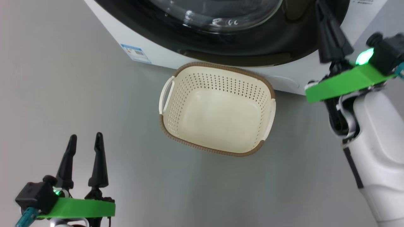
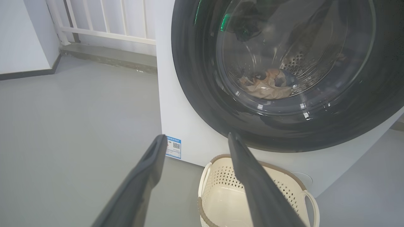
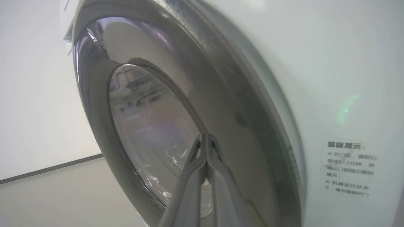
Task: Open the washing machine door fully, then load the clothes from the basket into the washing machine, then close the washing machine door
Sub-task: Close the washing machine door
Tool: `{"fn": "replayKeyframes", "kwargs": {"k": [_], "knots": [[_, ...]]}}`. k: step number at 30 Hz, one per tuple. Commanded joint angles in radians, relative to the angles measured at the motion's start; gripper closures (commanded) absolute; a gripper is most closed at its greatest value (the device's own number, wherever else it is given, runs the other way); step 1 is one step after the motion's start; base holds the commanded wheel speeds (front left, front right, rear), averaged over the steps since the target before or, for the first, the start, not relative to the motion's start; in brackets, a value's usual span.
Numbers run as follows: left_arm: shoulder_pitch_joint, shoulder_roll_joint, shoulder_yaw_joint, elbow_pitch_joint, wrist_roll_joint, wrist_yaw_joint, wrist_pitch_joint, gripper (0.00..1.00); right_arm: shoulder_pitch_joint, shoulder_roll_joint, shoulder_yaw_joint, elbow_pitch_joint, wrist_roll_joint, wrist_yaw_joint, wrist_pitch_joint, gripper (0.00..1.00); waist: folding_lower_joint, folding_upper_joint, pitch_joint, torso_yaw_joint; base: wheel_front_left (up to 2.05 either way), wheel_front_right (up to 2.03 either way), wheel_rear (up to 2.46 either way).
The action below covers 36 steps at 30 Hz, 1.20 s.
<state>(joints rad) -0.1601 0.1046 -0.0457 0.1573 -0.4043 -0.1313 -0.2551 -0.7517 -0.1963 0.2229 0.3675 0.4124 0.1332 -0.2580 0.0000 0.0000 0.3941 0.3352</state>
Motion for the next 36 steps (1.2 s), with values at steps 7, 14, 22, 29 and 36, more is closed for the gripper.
{"fn": "replayKeyframes", "kwargs": {"k": [7,14,22,29,36], "knots": [[0.03,0.034,0.064,-0.011,-0.006,0.001,-0.007,0.0,0.134,0.032,0.04,-0.034,0.031,-0.002,-0.004,0.0,0.0,0.0,-0.08,-0.054,0.0,0.0,0.0],[0.063,0.053,0.085,-0.012,-0.004,0.001,-0.007,0.0,0.236,0.056,0.024,-0.035,0.039,-0.002,-0.004,0.0,0.0,0.0,-0.137,-0.111,0.0,0.0,0.0],[0.098,0.076,0.095,-0.016,0.0,0.001,-0.007,0.0,0.359,0.067,-0.016,-0.036,0.041,-0.002,-0.004,0.0,0.0,0.0,-0.188,-0.189,0.0,0.0,0.0],[0.103,0.101,0.079,-0.005,-0.002,0.001,-0.007,0.0,0.436,0.063,-0.042,-0.036,0.036,-0.002,-0.004,0.0,0.0,0.0,-0.212,-0.25,0.0,0.0,0.0],[0.112,0.117,0.083,0.006,-0.001,0.001,-0.007,0.0,0.495,0.056,-0.06,-0.042,0.033,-0.002,-0.004,0.0,0.0,0.0,-0.237,-0.304,0.0,0.0,0.0]]}}
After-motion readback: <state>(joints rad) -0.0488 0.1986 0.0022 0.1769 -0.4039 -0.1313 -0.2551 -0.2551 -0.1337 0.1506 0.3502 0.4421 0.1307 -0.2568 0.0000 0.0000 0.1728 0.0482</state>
